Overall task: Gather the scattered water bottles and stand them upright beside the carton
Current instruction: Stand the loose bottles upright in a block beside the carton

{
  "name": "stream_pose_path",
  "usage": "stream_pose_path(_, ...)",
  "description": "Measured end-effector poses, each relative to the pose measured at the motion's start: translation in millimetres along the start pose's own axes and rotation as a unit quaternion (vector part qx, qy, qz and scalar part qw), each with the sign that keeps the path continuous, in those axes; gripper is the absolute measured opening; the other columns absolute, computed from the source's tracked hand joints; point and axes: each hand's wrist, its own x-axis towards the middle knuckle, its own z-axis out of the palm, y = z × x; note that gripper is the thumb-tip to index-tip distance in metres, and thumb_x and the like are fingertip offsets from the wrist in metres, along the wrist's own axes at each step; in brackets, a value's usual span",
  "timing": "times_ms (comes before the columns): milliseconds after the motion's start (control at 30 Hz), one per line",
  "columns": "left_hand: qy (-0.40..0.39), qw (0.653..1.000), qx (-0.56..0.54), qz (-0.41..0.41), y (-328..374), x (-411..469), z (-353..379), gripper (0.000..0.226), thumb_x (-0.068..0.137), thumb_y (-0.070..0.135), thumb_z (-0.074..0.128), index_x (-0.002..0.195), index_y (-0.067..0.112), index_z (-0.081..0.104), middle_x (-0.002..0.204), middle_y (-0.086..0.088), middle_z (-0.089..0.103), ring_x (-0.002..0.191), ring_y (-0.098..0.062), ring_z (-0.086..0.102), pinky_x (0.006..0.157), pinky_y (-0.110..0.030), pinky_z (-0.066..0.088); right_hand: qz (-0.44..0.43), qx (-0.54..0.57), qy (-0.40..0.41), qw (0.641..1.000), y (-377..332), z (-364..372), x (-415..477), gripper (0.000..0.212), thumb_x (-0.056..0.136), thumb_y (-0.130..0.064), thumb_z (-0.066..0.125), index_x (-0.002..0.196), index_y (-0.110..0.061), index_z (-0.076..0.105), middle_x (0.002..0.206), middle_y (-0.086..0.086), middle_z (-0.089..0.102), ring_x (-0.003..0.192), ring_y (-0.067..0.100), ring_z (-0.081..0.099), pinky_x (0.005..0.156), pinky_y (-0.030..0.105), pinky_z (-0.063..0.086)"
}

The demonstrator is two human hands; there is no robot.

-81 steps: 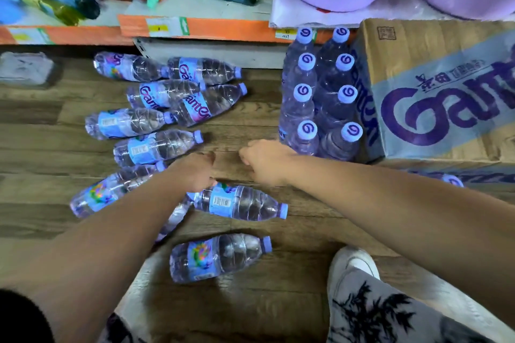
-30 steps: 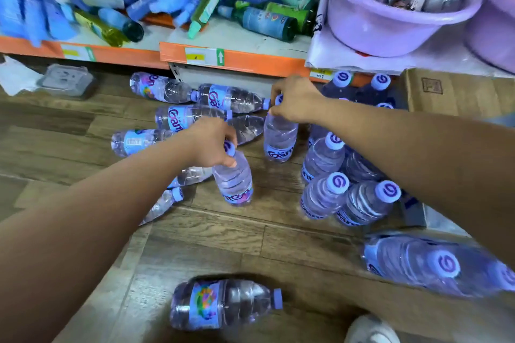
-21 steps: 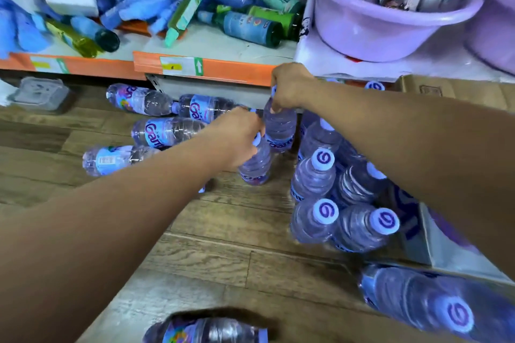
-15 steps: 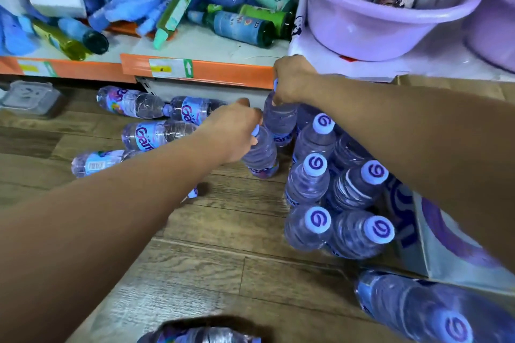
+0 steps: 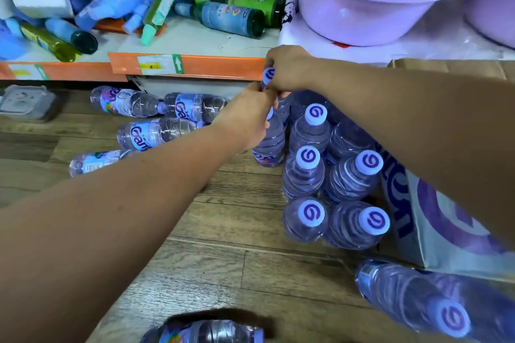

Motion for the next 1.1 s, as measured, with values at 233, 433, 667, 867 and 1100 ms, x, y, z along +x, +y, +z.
stream_pose_path(233,0.038,0.998,-0.032,-0.035,6.6,6.4,6.7,0.046,0.085,0.019,0.067,0.126,0.012,0.050,0.128,-0.016,0.048,0.114,-0.034,0.052,0.100,-0.039,0.044,-0.013,0.015,0.017,1.000,1.0,-2.5,-7.0,0.036,0.083,-0.006,0.063,0.119,-0.007,0.062,0.124,0.013,0.063,0.112,0.028,0.061,0.091,0.034,0.051)
stream_pose_path(433,0.090,0.986,-0.113,-0.082,9.0,4.2,16.1,0.040,0.083,0.018,0.070,0.121,0.015,0.057,0.123,-0.013,0.056,0.117,-0.026,0.049,0.097,-0.032,0.041,-0.014,-0.011,0.034,0.999,-1.7,-0.9,-11.2,0.038,0.089,-0.004,0.052,0.127,-0.003,0.052,0.130,0.015,0.056,0.117,0.031,0.056,0.091,0.033,0.047)
stream_pose_path(667,0.030,0.990,-0.105,-0.084,-2.0,-12.8,11.4,0.066,0.078,0.026,0.074,0.136,0.014,0.043,0.130,-0.014,0.054,0.122,-0.029,0.050,0.098,-0.031,0.039,0.032,-0.014,0.032,0.999,-0.8,4.1,-33.3,0.043,0.092,-0.013,0.051,0.132,0.002,0.040,0.134,0.019,0.048,0.118,0.031,0.050,0.072,0.032,0.039)
stream_pose_path(867,-0.092,0.992,-0.008,-0.084,-39.7,-69.7,5.1,0.066,0.091,0.028,0.060,0.147,0.013,0.029,0.145,-0.013,0.044,0.131,-0.030,0.044,0.103,-0.030,0.037,0.056,-0.005,0.050,0.997,-22.5,8.1,-63.2,0.049,0.089,-0.013,0.056,0.132,0.001,0.037,0.136,0.022,0.038,0.120,0.037,0.049,0.085,0.035,0.043)
stream_pose_path(1100,-0.139,0.979,0.039,-0.144,-99.1,-120.0,6.7,0.061,0.095,0.027,0.053,0.149,0.014,0.026,0.145,-0.015,0.044,0.133,-0.033,0.041,0.106,-0.036,0.036,-0.023,-0.009,0.115,0.993,-69.4,33.1,-112.4,0.047,0.086,-0.005,0.052,0.132,-0.003,0.043,0.134,0.019,0.043,0.120,0.037,0.048,0.093,0.039,0.048)
